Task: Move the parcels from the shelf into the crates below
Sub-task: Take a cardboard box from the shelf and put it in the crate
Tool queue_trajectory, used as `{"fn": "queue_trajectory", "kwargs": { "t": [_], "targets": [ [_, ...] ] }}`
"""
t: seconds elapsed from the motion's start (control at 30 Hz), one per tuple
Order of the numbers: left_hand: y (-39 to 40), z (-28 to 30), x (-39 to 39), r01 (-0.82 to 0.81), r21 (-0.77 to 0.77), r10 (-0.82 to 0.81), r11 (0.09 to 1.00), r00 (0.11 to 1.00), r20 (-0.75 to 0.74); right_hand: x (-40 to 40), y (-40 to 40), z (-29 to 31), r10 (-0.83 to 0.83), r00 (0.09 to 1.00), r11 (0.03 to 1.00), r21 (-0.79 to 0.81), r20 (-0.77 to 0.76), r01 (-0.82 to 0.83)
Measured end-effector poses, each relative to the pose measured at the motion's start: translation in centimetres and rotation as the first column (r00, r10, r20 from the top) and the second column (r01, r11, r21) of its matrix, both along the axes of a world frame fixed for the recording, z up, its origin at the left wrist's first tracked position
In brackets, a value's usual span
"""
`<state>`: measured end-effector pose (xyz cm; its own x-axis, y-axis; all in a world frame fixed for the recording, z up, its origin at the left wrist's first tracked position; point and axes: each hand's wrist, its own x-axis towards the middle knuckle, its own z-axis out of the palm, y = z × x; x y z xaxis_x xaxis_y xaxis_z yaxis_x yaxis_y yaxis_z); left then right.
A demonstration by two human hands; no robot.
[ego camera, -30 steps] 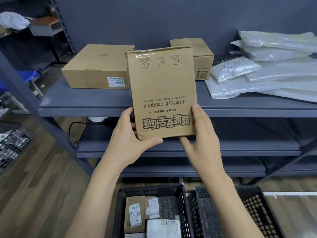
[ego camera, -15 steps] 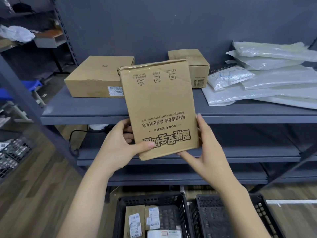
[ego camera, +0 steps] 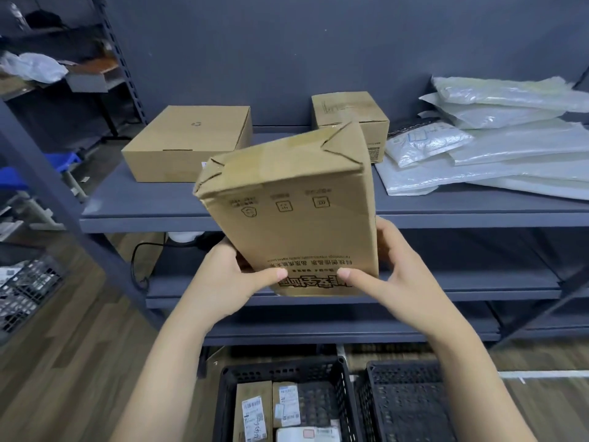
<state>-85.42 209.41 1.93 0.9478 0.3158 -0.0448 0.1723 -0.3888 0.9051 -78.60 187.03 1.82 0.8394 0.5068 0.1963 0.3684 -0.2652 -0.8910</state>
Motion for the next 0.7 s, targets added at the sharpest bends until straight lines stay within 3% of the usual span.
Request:
{"fn": "queue_trajectory", "kwargs": {
  "t": [0.2, 0.4, 0.57, 0.7],
  "targets": [
    [0.6, 0.9, -1.2, 0.005, -0.114, 0.021, 0.993, 0.973, 0.228, 0.2, -0.5, -0.7, -0.003, 1.0, 0.991, -0.137, 0.005, 0.004],
    [1.7, 1.4, -2.1, -0.018, 0.008, 0.014, 1.0, 0.935, 0.354, 0.9, -0.5, -1.1, -0.044, 0.986, 0.984, -0.165, 0.159, 0.071],
    [2.2, 1.1, -2.5, 0.0, 0.344, -0.126, 0.939, 0.93, 0.345, 1.7, -0.4, -1.6, -0.048, 0.954, 0.974, -0.2, 0.295, 0.111],
    [2.1, 1.1, -2.4, -0.09, 0.539, -0.196, 0.838, 0.871, 0.45, 1.6, 0.1, -1.5, 0.012, 0.928, 0.98, -0.189, 0.373, 0.063]
  ]
}}
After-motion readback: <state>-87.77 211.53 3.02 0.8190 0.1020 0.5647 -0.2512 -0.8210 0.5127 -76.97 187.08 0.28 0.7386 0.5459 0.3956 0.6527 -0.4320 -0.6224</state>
